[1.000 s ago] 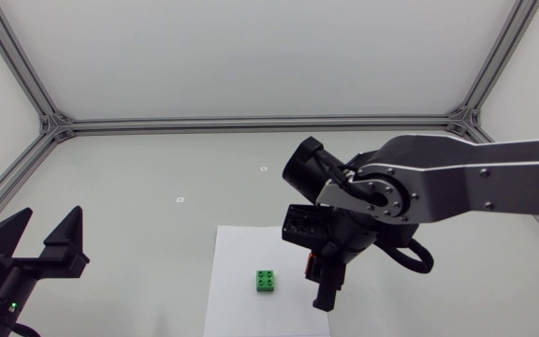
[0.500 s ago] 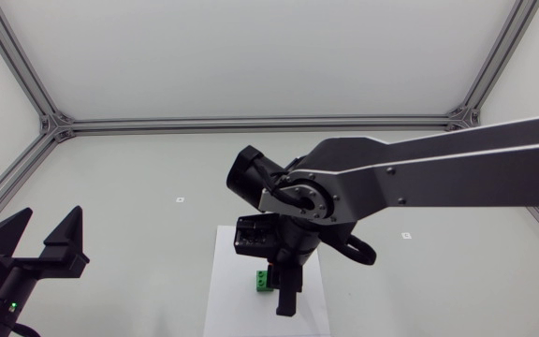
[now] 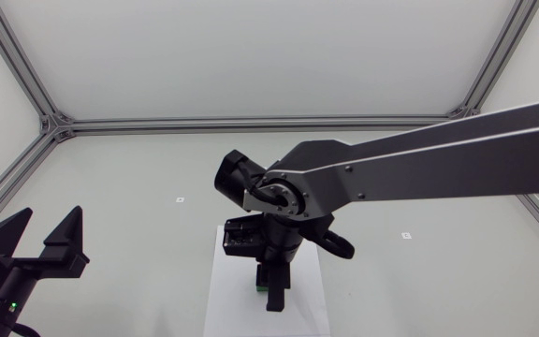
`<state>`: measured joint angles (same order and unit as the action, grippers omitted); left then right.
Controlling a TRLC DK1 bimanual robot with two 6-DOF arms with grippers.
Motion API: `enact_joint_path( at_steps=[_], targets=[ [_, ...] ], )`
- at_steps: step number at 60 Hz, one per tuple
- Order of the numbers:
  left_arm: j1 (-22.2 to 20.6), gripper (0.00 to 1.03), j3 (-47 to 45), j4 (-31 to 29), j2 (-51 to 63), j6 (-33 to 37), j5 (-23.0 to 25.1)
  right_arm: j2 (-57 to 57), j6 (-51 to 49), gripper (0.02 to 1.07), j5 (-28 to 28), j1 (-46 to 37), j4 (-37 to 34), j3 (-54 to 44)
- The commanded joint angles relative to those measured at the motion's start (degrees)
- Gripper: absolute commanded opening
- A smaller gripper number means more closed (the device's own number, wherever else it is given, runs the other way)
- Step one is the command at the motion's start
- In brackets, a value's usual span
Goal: Pick up the orange 2x2 brick with the right arm and stack it on top of the green 2x2 brick in the center
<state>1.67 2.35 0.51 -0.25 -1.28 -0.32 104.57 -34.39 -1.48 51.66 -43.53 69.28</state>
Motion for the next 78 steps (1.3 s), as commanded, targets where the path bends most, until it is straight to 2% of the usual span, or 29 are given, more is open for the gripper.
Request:
enact_joint_path(
  at_steps=[1, 78],
  targets=[
    [0.09, 0.99, -2.35, -0.87, -0.45, 0.75, 0.23, 1.69, -1.47, 0.34, -0.37, 0.02, -0.42, 1.21],
    [0.09, 0.99, -2.35, -0.87, -0.45, 0.75, 0.23, 3.36, -2.43, 0.34, -1.95, -0.33, 1.16, 0.77]
  ],
)
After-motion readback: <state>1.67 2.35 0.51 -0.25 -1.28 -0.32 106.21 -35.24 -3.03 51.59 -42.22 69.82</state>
